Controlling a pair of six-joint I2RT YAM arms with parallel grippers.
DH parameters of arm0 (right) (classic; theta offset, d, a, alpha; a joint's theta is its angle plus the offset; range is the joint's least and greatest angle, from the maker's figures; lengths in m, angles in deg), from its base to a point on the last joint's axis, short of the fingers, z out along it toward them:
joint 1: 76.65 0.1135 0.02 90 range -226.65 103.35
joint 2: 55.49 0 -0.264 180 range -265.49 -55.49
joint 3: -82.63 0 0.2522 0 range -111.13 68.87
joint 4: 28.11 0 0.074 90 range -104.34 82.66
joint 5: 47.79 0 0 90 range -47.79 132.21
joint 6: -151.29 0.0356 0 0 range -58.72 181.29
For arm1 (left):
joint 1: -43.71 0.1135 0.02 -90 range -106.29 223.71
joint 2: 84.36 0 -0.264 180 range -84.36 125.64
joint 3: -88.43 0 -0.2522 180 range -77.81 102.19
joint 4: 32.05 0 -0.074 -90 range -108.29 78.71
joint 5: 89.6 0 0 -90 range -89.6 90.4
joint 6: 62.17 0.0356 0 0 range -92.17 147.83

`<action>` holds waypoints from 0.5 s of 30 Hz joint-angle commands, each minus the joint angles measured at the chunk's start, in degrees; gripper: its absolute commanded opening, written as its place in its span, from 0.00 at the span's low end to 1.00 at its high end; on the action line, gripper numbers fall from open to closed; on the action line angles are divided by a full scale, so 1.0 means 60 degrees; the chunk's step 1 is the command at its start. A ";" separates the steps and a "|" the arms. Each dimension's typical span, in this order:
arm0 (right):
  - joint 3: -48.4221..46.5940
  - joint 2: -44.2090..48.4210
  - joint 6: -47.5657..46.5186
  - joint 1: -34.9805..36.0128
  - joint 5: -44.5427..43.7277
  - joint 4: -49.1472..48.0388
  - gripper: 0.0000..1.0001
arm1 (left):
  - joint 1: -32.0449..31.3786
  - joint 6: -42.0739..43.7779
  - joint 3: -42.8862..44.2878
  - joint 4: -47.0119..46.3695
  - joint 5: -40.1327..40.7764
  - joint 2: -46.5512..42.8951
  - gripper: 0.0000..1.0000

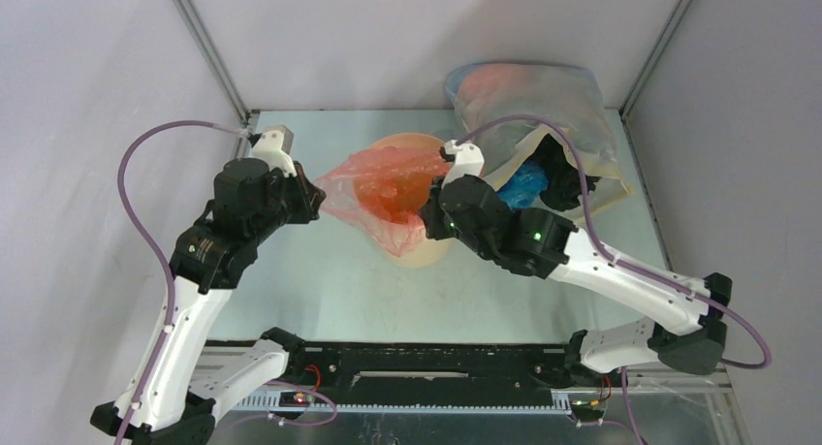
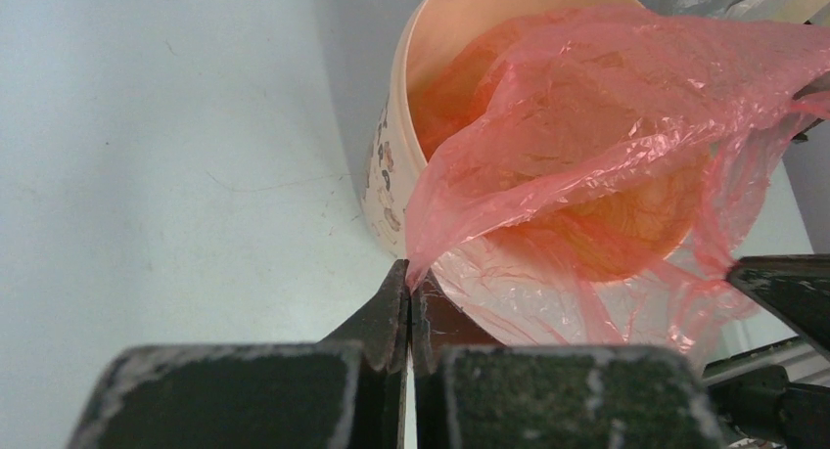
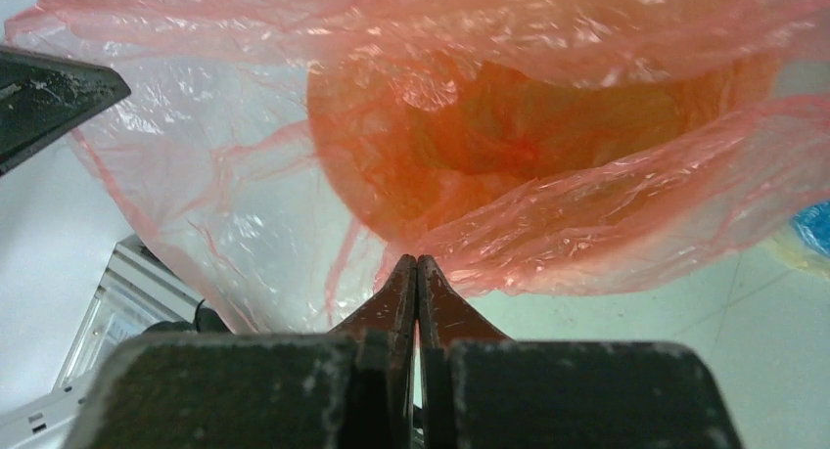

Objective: Put the trash bags into the trash bin

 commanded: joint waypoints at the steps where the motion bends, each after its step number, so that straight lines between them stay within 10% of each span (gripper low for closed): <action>1: 0.0668 0.1051 0.0115 0.0123 -0.0090 0.0033 0.00 | 0.0059 0.0348 -0.0359 -0.0031 0.0351 -0.0188 0.00; 15: 0.3390 0.1742 0.1714 0.0616 -0.1148 0.0016 0.00 | 0.0163 0.0324 -0.1309 -0.0602 0.1080 0.0912 0.00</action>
